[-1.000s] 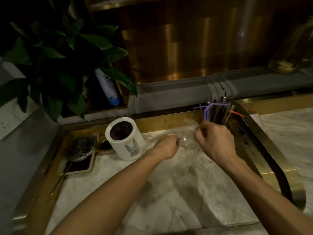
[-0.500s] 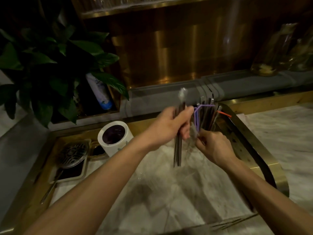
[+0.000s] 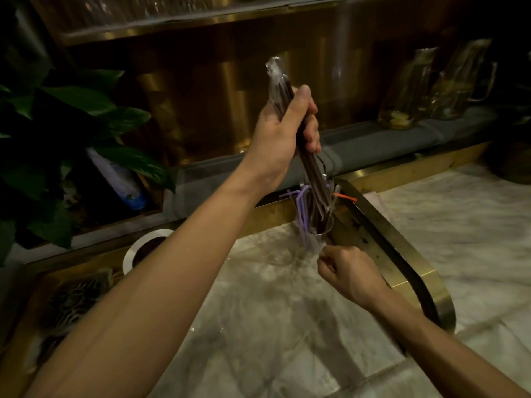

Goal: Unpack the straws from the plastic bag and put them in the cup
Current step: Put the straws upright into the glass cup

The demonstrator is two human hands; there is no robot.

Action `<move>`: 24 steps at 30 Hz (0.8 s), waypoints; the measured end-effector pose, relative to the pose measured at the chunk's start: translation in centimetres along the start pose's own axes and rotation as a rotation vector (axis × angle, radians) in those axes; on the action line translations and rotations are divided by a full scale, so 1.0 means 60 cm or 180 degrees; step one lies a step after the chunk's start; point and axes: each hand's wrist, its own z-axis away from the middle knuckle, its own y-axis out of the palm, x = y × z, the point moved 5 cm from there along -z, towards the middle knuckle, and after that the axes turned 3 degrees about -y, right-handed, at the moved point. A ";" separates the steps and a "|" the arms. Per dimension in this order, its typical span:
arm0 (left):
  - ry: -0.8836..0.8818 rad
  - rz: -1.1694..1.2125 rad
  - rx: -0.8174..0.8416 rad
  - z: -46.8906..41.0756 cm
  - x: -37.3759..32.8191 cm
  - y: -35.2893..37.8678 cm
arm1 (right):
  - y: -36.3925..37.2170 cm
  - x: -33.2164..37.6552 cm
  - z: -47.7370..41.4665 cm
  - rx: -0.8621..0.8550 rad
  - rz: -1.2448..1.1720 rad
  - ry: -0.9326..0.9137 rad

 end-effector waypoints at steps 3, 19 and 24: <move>-0.0143 -0.0117 -0.0154 -0.036 0.050 0.002 | 0.003 -0.014 0.001 0.0007 0.0019 0.0067; -0.1444 -0.1120 -0.0556 -0.072 0.384 -0.021 | 0.026 -0.036 0.024 0.0171 -0.0090 0.0173; -0.1483 -0.1337 -0.0239 -0.062 0.412 -0.027 | 0.035 -0.039 0.021 0.0257 -0.0143 0.0204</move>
